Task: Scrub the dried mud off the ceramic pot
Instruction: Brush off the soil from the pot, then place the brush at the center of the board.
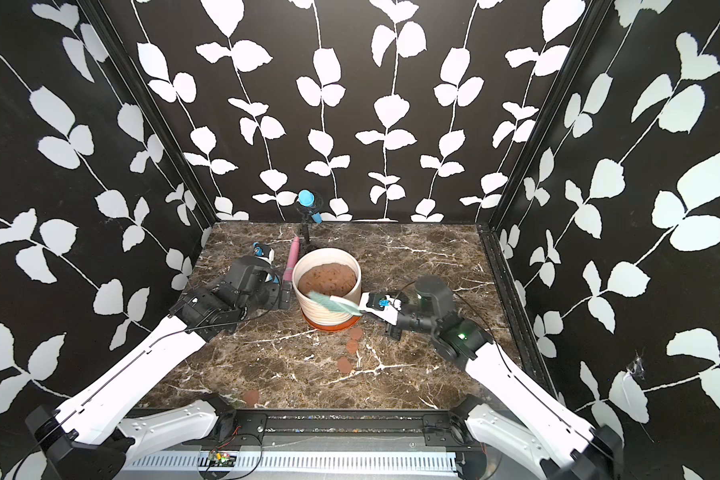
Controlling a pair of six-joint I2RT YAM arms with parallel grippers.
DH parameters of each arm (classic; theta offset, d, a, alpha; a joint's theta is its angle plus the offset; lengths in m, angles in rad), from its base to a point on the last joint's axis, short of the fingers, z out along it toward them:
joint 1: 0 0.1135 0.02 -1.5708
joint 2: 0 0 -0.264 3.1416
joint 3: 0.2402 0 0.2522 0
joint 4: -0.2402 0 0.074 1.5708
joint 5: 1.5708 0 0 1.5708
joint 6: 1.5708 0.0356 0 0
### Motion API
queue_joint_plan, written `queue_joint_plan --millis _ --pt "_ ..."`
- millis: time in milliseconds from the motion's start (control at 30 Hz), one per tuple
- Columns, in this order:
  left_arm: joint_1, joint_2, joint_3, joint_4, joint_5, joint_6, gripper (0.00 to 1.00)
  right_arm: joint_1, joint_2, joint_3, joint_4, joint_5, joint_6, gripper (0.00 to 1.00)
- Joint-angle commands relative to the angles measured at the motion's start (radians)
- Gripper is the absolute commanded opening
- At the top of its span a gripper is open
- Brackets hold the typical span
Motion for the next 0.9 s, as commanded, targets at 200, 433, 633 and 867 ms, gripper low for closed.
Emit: queue_joint_plan --millis 200,433,633,867 --pt "0.193 -0.139 -0.139 0.039 -0.019 -0.038 0.98 -0.042 -0.189 -0.105 0.092 0.987 0.371 0.0" --pt "0.285 -0.201 -0.28 0.117 -0.067 -0.046 0.98 -0.28 -0.047 -0.063 -0.178 0.874 0.885 0.0" --pt "0.289 -0.172 -0.328 0.144 -0.079 -0.02 0.99 -0.441 0.034 -0.177 -0.081 0.545 1.235 0.0" --pt "0.291 -0.156 -0.35 0.208 0.017 0.028 0.99 -0.545 0.052 -0.42 0.154 0.39 1.526 0.05"
